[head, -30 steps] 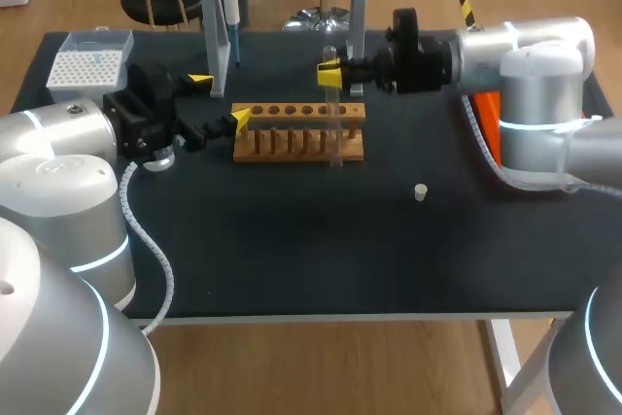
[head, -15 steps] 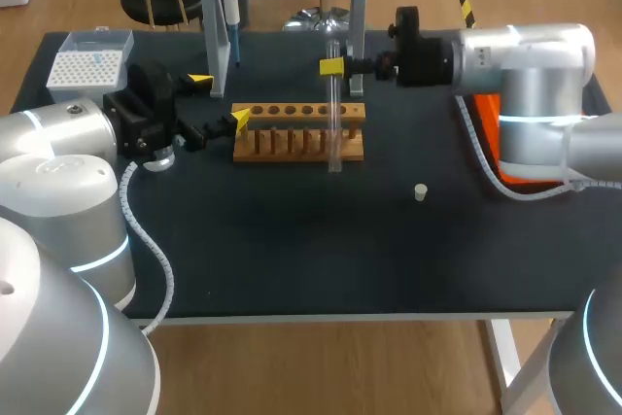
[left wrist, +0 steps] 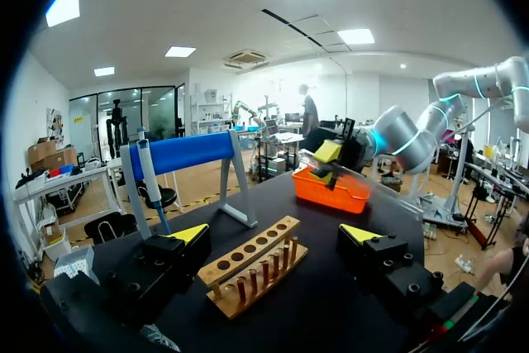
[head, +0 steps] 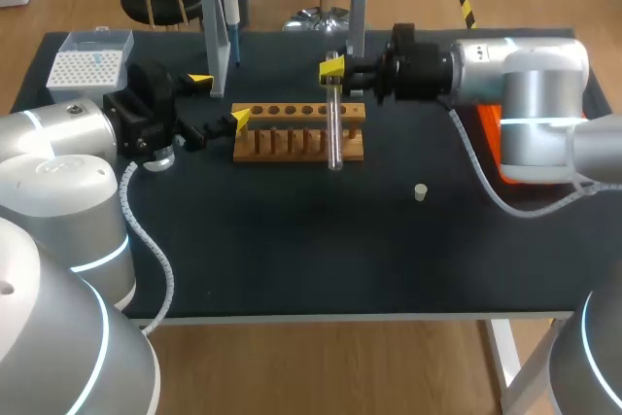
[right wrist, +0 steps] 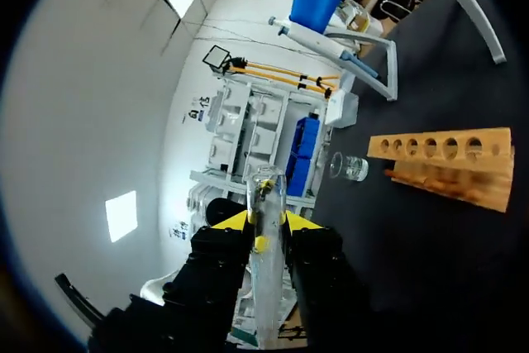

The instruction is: Invert the test tube, pick up the pipette, mount the tip to pipette, aspirate from beaker and dispense into the tube, eject the tip, return the pipette, and cap with the stopper.

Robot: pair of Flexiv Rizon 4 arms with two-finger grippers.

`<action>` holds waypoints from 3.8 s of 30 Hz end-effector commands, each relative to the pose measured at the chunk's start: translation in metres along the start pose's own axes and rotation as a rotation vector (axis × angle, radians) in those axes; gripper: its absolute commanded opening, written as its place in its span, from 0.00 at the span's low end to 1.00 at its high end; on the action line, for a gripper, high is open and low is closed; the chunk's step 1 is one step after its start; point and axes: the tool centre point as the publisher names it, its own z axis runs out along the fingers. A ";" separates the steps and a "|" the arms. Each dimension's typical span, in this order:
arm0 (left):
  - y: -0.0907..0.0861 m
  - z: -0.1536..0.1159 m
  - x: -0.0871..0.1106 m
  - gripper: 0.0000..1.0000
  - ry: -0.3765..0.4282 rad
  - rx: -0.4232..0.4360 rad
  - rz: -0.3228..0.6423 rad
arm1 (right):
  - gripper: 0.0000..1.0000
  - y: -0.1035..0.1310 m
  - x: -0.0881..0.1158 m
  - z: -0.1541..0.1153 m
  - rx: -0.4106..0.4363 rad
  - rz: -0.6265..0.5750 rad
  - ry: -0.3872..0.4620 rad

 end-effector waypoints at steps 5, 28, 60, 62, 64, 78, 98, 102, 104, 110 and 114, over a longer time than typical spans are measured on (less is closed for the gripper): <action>0.002 -0.001 0.000 1.00 0.001 0.010 0.001 | 0.00 0.000 -0.002 -0.006 0.032 0.163 0.029; 0.002 -0.001 0.000 1.00 0.001 0.010 0.001 | 0.00 -0.005 -0.008 -0.012 0.073 0.203 0.008; 0.002 -0.001 0.000 1.00 0.001 0.010 0.001 | 0.00 -0.007 -0.009 -0.011 0.081 0.213 -0.004; 0.002 -0.001 0.000 1.00 0.001 0.010 0.001 | 0.00 -0.007 -0.009 -0.011 0.081 0.213 -0.004; 0.002 -0.001 0.000 1.00 0.001 0.010 0.001 | 0.00 -0.007 -0.009 -0.011 0.081 0.213 -0.004; -0.022 -0.014 0.024 1.00 0.106 0.467 0.690 | 0.00 -0.007 -0.009 -0.011 0.081 0.213 -0.004; -0.029 -0.011 0.031 1.00 0.096 0.576 1.116 | 0.00 -0.007 -0.009 -0.011 0.081 0.213 -0.004; -0.028 -0.005 0.037 1.00 0.156 0.598 1.235 | 0.00 -0.007 -0.009 -0.011 0.081 0.213 -0.004; -0.027 -0.001 0.041 1.00 0.172 0.619 1.268 | 0.00 -0.007 -0.009 -0.011 0.081 0.213 -0.004; -0.024 0.011 0.053 1.00 0.206 0.629 1.381 | 0.00 -0.007 -0.009 -0.011 0.081 0.213 -0.004; -0.023 0.018 0.064 1.00 0.229 0.620 1.455 | 0.00 -0.007 -0.009 -0.011 0.081 0.213 -0.004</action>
